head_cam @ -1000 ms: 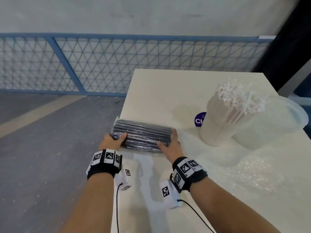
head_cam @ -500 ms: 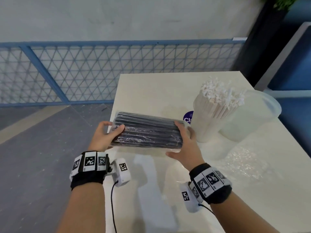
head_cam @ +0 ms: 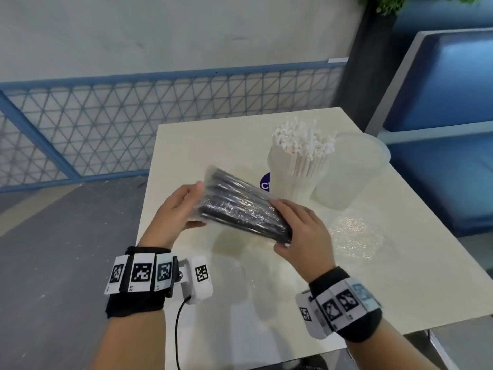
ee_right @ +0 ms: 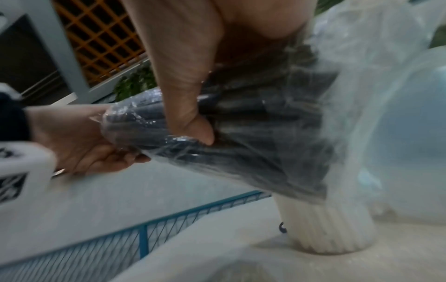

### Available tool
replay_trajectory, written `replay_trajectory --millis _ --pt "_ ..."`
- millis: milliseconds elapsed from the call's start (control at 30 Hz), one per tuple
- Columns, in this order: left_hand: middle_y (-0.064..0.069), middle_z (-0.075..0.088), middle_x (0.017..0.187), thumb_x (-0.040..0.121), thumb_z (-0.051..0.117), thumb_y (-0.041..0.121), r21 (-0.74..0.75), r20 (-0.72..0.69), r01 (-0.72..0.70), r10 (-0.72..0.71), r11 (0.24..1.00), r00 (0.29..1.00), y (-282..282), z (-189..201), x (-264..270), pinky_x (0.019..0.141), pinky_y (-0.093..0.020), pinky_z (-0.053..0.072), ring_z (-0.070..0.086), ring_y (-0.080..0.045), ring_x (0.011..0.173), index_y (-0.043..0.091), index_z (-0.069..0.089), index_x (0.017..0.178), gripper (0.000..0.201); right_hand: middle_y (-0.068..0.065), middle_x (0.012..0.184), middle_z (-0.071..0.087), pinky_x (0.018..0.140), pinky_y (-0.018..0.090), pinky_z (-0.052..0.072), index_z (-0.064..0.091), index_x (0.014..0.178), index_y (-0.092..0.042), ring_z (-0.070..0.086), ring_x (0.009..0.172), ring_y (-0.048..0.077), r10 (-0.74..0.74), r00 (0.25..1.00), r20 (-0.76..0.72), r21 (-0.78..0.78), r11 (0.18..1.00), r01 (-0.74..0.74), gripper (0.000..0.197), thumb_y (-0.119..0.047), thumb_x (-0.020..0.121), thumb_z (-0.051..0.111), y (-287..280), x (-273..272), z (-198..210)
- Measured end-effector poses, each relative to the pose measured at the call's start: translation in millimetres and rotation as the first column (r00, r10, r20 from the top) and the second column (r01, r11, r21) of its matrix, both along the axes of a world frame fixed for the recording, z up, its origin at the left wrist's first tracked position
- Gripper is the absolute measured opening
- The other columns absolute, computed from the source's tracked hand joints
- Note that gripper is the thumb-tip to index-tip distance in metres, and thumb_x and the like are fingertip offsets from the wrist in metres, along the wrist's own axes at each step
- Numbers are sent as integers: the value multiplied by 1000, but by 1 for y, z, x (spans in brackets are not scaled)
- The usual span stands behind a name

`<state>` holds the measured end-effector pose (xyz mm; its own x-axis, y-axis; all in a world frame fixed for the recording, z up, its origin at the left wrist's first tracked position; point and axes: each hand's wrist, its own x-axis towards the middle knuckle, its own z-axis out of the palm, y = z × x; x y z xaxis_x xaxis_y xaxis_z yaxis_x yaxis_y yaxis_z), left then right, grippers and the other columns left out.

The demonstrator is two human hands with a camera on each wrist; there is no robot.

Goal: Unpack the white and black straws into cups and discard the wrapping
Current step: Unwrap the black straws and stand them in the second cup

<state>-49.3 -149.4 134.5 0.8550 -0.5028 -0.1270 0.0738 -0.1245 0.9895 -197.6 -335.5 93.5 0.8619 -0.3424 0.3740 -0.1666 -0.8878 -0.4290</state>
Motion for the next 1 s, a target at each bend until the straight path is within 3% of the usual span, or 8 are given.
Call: replay_trajectory --millis 133,300,433,533,700,833,933,1000 --pt "0 59 85 83 64 38 -104 141 -2 17 995 990 -29 9 -27 86 -43 53 60 -18 82 26 57 100 22 -25 96 64 68 2 40 55 118 -39 57 78 -10 93 996 -1 337 937 -88 67 -24 54 67 -41 -37 22" --pt "1 51 113 60 76 33 -136 106 53 -39 989 994 -83 -9 -66 89 -38 50 56 -14 97 27 38 126 76 -14 83 74 68 15 51 64 96 -32 69 81 6 224 974 9 800 583 -142 50 -1 57 62 -103 -74 19" --pt "2 67 107 53 79 24 -128 -4 201 -203 971 979 -137 -19 -103 90 -27 51 63 -11 98 15 54 115 67 4 66 66 58 20 47 61 79 0 61 64 15 226 973 -43 905 421 -57 40 -11 41 63 -138 -89 3" --pt "8 75 85 59 71 9 -193 -74 183 -201 964 977 -172 -21 -126 76 -22 55 69 -7 85 12 60 104 47 17 76 58 61 26 45 58 84 12 55 71 24 257 965 -62 921 388 -44 52 -15 39 59 -158 -95 -11" --pt "2 74 94 56 86 14 -243 -36 59 -70 968 997 -209 -18 -150 74 -24 54 69 -17 93 18 64 101 51 18 83 59 70 36 44 58 98 2 56 78 23 313 949 -35 921 378 -90 50 -3 49 52 -187 -103 -17" --pt "-1 73 99 57 83 15 -265 -14 -30 27 964 1000 -222 -18 -159 77 -28 55 68 -17 96 17 63 104 52 -4 78 66 64 18 48 57 88 -16 61 73 7 345 938 -8 920 370 -129 39 2 56 45 -199 -110 -6" --pt "-2 73 96 54 85 15 -311 -33 -97 91 945 995 -222 -11 -164 81 -34 57 69 -19 93 14 63 103 54 0 99 70 84 27 52 59 107 -16 65 96 12 336 942 15 889 427 -166 41 -7 67 54 -206 -111 -7" --pt "1 74 91 48 90 21 -418 -86 -136 110 898 990 -215 -7 -161 76 -33 58 70 -14 87 13 65 98 57 2 115 66 98 40 47 56 117 -22 60 108 19 301 953 25 871 462 -169 48 -31 71 65 -212 -113 -8"
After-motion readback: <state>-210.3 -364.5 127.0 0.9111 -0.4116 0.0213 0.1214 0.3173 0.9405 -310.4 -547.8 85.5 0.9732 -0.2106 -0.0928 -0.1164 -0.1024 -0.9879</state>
